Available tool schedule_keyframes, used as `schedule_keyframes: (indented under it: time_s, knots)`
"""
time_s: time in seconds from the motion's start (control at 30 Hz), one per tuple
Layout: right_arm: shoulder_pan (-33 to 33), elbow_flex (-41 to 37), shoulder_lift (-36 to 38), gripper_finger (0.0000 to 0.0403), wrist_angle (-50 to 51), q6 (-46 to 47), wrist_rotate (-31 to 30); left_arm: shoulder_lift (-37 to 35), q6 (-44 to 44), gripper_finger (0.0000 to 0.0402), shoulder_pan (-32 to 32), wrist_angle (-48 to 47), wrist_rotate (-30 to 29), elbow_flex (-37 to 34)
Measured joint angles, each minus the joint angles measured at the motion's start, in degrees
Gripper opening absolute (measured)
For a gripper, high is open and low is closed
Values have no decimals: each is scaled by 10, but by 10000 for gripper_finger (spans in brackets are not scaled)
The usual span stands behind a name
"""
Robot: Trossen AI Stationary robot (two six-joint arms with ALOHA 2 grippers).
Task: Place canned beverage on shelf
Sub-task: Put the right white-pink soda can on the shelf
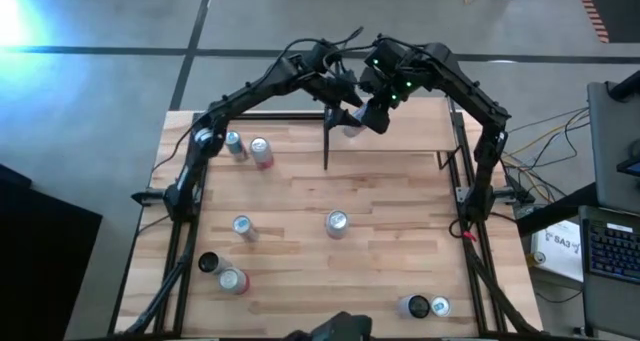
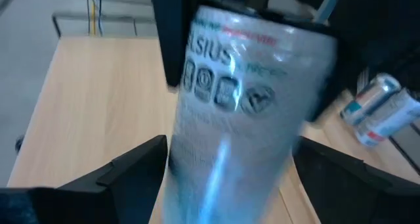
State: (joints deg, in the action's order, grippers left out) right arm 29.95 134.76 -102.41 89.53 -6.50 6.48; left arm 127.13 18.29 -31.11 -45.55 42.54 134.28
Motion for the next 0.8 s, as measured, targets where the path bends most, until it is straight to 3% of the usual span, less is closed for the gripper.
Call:
schedule_keyframes:
  time_s: [0.3,0.4,0.57,0.8]
  knots:
    - [-8,1,3,267,5,-6,1,-2,11,306,8,0,5,-12]
    - [-9,1,3,267,4,-9,-1,-3,13,275,12,24,4,-10]
    - [-10,1,5,268,8,-9,-1,-3,14,185,15,35,7,-10]
    - [-12,1,6,282,6,-8,-3,-3,-7,182,15,39,18,-12]
